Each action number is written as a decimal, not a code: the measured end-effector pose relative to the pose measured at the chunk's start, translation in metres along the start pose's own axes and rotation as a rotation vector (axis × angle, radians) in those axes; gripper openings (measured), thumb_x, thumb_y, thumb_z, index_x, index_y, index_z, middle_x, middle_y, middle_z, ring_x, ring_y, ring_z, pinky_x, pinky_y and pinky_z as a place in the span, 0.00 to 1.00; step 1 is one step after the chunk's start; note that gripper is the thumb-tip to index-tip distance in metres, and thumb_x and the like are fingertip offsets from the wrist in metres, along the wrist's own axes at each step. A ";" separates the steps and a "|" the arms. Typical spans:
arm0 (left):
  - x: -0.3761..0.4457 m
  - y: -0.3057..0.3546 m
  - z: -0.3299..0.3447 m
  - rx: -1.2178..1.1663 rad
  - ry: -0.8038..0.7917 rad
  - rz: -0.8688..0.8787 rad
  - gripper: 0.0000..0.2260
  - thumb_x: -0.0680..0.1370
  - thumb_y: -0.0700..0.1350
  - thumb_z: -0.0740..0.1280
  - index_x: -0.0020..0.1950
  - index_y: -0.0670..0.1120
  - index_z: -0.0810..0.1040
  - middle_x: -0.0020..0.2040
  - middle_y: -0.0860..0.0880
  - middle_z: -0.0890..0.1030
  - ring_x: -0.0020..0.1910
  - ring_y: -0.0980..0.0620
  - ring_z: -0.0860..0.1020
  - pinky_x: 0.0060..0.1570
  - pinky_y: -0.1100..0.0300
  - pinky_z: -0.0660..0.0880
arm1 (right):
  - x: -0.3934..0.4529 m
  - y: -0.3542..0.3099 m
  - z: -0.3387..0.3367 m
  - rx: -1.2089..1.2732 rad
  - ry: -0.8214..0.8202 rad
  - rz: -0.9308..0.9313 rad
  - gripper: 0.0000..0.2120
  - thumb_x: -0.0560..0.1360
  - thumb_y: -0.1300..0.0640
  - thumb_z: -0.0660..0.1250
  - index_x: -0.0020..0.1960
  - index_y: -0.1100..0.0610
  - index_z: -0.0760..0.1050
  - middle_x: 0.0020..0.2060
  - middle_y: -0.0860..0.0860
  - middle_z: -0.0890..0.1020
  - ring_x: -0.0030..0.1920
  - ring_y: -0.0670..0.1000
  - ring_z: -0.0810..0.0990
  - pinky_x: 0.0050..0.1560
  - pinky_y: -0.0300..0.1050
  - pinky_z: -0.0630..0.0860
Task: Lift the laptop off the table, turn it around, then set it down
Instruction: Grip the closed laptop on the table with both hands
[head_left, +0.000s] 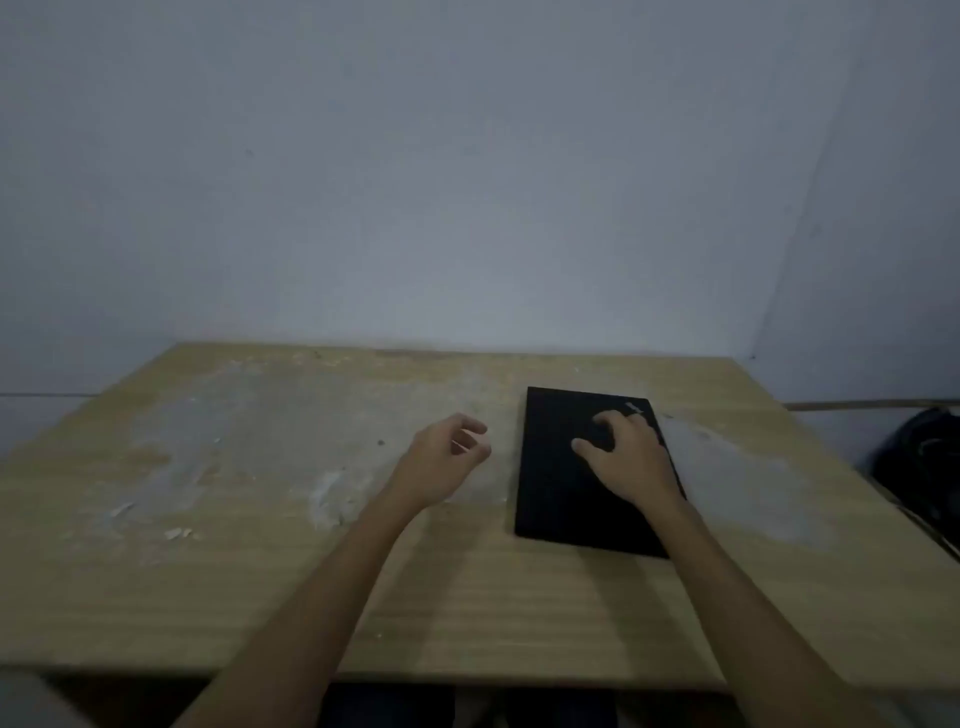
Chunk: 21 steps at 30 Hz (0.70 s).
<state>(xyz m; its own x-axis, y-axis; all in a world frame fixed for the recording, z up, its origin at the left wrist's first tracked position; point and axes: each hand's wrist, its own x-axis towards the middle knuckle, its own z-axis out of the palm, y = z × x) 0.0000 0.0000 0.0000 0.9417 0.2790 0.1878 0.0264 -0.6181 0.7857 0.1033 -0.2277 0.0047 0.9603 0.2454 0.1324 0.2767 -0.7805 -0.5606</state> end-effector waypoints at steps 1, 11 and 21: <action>-0.005 0.002 0.006 0.007 -0.014 -0.011 0.14 0.81 0.49 0.69 0.66 0.47 0.79 0.53 0.49 0.83 0.50 0.53 0.81 0.48 0.61 0.76 | -0.003 0.008 -0.002 -0.016 0.010 0.038 0.28 0.77 0.39 0.68 0.72 0.52 0.73 0.72 0.57 0.72 0.71 0.60 0.73 0.68 0.58 0.73; 0.007 0.004 0.061 0.041 -0.141 -0.067 0.17 0.82 0.49 0.67 0.68 0.43 0.78 0.49 0.53 0.81 0.48 0.54 0.80 0.48 0.59 0.79 | 0.002 0.052 0.002 -0.123 -0.010 0.320 0.42 0.73 0.30 0.65 0.78 0.55 0.64 0.72 0.61 0.69 0.73 0.64 0.67 0.71 0.58 0.64; 0.049 0.002 0.101 0.246 -0.068 -0.155 0.26 0.79 0.64 0.63 0.68 0.47 0.76 0.56 0.49 0.69 0.55 0.48 0.76 0.57 0.54 0.76 | 0.035 0.056 0.010 -0.011 0.018 0.427 0.42 0.70 0.31 0.71 0.71 0.60 0.68 0.67 0.61 0.70 0.69 0.63 0.70 0.65 0.56 0.72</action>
<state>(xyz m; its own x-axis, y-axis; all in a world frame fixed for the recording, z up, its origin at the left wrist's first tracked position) 0.0797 -0.0615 -0.0489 0.9401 0.3394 0.0306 0.2443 -0.7340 0.6337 0.1522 -0.2571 -0.0302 0.9892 -0.1115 -0.0953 -0.1458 -0.8157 -0.5598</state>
